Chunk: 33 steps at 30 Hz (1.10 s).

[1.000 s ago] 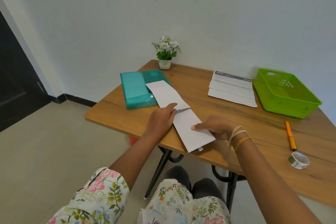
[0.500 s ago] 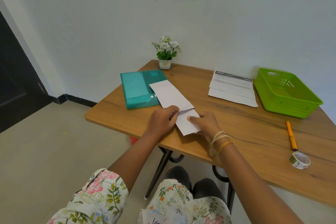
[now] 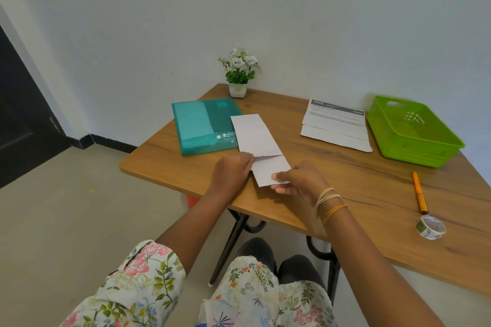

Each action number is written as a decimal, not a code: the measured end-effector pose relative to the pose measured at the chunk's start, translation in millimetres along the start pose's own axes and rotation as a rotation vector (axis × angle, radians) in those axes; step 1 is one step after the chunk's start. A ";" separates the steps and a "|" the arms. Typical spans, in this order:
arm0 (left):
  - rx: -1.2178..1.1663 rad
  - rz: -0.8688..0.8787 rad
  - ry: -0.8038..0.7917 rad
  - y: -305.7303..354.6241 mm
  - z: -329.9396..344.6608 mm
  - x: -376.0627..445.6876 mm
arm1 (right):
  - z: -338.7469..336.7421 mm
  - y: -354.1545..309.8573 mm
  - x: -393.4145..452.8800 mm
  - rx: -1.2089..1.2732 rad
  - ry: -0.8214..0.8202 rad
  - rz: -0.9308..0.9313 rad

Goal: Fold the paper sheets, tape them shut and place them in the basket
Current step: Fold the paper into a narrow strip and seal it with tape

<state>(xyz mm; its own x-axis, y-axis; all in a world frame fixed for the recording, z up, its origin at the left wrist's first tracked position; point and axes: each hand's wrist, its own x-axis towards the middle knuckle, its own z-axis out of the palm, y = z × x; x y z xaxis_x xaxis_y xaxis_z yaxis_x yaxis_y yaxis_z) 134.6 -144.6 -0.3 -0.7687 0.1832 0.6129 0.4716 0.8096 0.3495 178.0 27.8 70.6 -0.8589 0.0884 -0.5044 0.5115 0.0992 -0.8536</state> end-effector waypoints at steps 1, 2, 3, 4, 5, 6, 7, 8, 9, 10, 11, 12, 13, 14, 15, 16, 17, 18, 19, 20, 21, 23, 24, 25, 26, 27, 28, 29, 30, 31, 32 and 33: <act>0.001 0.016 -0.010 0.7 -1.0 -0.2 | 1.6 0.1 0.8 0.018 0.026 -0.024; 0.003 0.027 -0.024 1.6 -1.9 -0.1 | 3.6 0.5 2.1 0.034 0.046 -0.052; 0.006 0.037 -0.042 2.1 -2.8 0.2 | 5.8 1.0 4.1 0.048 0.067 -0.083; 0.010 0.048 -0.060 2.7 -3.5 0.6 | 8.7 1.0 6.7 0.062 0.094 -0.109; 0.015 0.062 -0.074 3.6 -4.1 0.8 | 11.7 0.8 9.1 0.069 0.130 -0.132; 0.022 0.073 -0.084 4.2 -5.0 0.6 | 15.0 0.3 11.2 0.069 0.173 -0.159; 0.029 0.077 -0.092 4.7 -5.2 0.3 | 18.3 -0.2 12.7 0.061 0.222 -0.194; 0.035 0.075 -0.100 4.7 -5.0 0.0 | 21.2 -0.2 14.3 0.042 0.274 -0.239; 0.043 0.067 -0.107 4.1 -4.6 0.2 | 23.7 0.3 15.5 0.013 0.319 -0.289; 0.050 0.056 -0.112 3.2 -4.1 0.3 | 25.3 1.6 16.7 -0.023 0.348 -0.338; 0.055 0.047 -0.114 2.7 -2.9 0.6 | 25.8 3.4 17.7 -0.063 0.356 -0.381; 0.059 0.041 -0.112 2.6 -1.6 0.7 | 25.5 5.4 18.4 -0.112 0.341 -0.419; 0.061 0.037 -0.106 2.5 -0.8 0.9 | 24.3 7.0 18.9 -0.185 0.306 -0.452; 0.060 0.030 -0.100 3.1 -0.4 1.0 | 22.6 8.2 18.9 -0.285 0.261 -0.479; 0.058 0.021 -0.096 3.3 -0.1 1.4 | 20.6 9.5 18.9 -0.390 0.220 -0.499; 0.054 0.013 -0.094 2.9 0.3 1.6 | 18.1 10.6 19.6 -0.477 0.200 -0.515; 0.050 0.006 -0.093 2.1 0.9 2.0 | 16.0 11.5 21.0 -0.532 0.199 -0.531; 0.047 0.001 -0.089 1.6 1.2 2.0 | 13.9 12.4 22.5 -0.559 0.211 -0.549; 0.046 -0.002 -0.086 1.4 1.5 2.0 | 12.1 13.3 23.2 -0.567 0.225 -0.565; 0.045 -0.004 -0.083 1.4 1.6 1.7 | 10.6 13.6 23.3 -0.561 0.231 -0.572; 0.043 -0.006 -0.083 1.6 1.5 1.6 | 9.5 13.7 22.8 -0.545 0.229 -0.575; 0.038 -0.005 -0.085 1.9 1.2 1.3 | 7.3 13.2 23.1 -0.525 0.232 -0.594; 0.039 -0.005 -0.085 1.8 1.1 1.5 | 6.3 12.4 23.3 -0.534 0.241 -0.616; 0.040 -0.006 -0.089 1.9 1.3 2.1 | 5.3 11.5 23.2 -0.555 0.250 -0.640; 0.039 -0.009 -0.094 1.8 1.2 2.4 | 4.9 10.0 22.9 -0.589 0.255 -0.665; 0.035 -0.010 -0.098 1.6 1.0 2.9 | 5.1 8.4 22.4 -0.636 0.260 -0.691; 0.027 -0.008 -0.101 1.4 1.0 2.9 | 5.7 6.7 22.0 -0.685 0.270 -0.715; 0.015 -0.003 -0.102 1.0 0.9 2.8 | 6.7 5.6 21.6 -0.727 0.284 -0.736; 0.002 0.006 -0.101 0.8 0.6 2.3 | 7.9 4.7 21.9 -0.758 0.300 -0.756; -0.010 0.016 -0.099 0.8 0.0 1.8 | 8.9 4.7 22.7 -0.779 0.317 -0.776; -0.018 0.026 -0.098 1.1 -0.6 1.3 | 9.9 5.0 24.1 -0.793 0.340 -0.793; -0.026 0.034 -0.098 1.3 -1.1 0.9 | 10.5 5.9 25.6 -0.814 0.373 -0.805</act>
<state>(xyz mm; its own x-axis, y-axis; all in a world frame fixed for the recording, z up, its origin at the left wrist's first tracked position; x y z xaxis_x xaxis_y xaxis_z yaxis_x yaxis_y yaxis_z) 134.9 -144.0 1.6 -0.7903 0.2649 0.5525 0.5079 0.7876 0.3489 158.7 20.2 51.3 -0.9476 -0.0181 0.3190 -0.1864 0.8421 -0.5060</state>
